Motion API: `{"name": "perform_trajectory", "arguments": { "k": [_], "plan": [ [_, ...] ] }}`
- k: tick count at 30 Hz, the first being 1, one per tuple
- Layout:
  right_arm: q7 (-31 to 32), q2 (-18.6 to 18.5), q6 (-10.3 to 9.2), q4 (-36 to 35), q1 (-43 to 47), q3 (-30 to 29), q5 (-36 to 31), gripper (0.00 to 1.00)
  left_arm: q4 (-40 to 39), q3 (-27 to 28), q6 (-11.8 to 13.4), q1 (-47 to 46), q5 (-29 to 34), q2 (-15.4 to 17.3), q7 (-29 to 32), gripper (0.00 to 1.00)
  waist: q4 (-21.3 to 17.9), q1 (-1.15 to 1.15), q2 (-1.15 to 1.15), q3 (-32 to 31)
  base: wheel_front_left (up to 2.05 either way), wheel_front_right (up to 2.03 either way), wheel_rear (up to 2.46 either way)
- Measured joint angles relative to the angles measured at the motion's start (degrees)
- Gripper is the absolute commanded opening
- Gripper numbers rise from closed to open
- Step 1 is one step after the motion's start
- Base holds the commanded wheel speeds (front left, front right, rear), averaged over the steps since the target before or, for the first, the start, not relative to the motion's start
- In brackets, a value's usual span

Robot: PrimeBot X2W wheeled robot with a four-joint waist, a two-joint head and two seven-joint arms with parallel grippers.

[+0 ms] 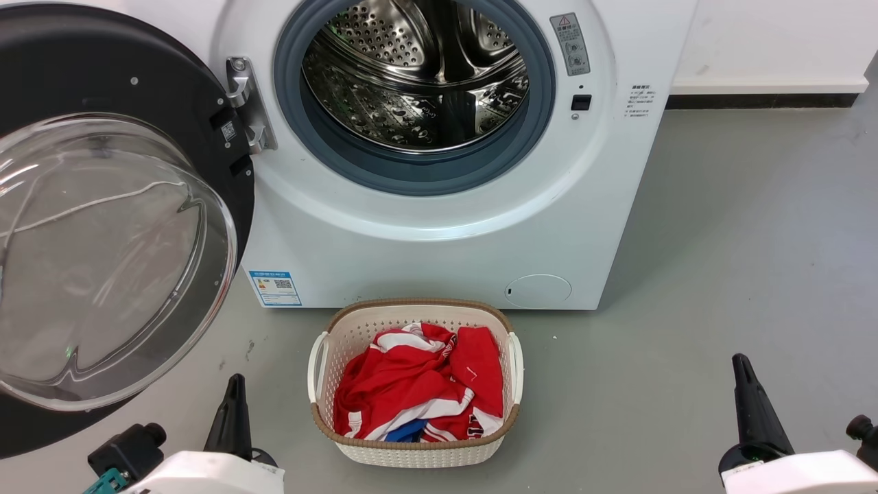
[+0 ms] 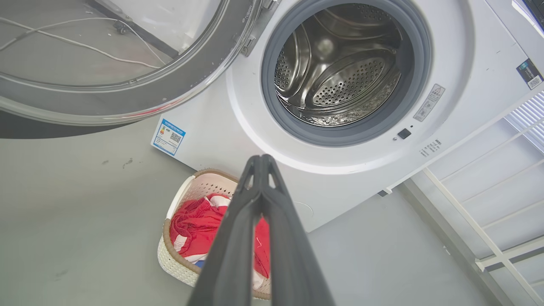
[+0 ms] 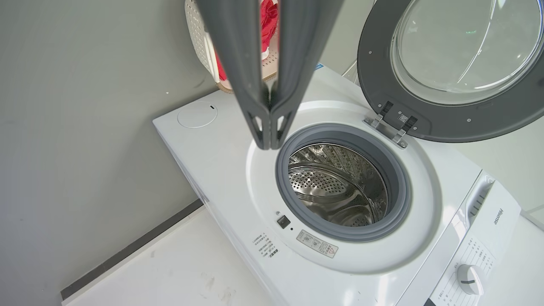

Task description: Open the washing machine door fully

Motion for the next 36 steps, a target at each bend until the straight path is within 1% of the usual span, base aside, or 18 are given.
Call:
{"name": "perform_trajectory", "arguments": {
  "k": [15,36],
  "plan": [
    [2.6,-0.3,0.00,1.8,-2.3,-0.2,11.8,0.00,1.1,1.0,-1.1,-1.8,-12.2,0.0,3.0,0.00,0.0,0.00,0.00,0.1,0.00,0.00,0.00],
    [5.9,-0.5,0.00,4.0,-4.7,-0.7,25.3,0.00,2.2,1.9,-2.2,-3.9,-26.5,0.0,6.5,0.00,0.0,0.00,0.00,0.2,0.00,0.00,0.00]
  ]
}}
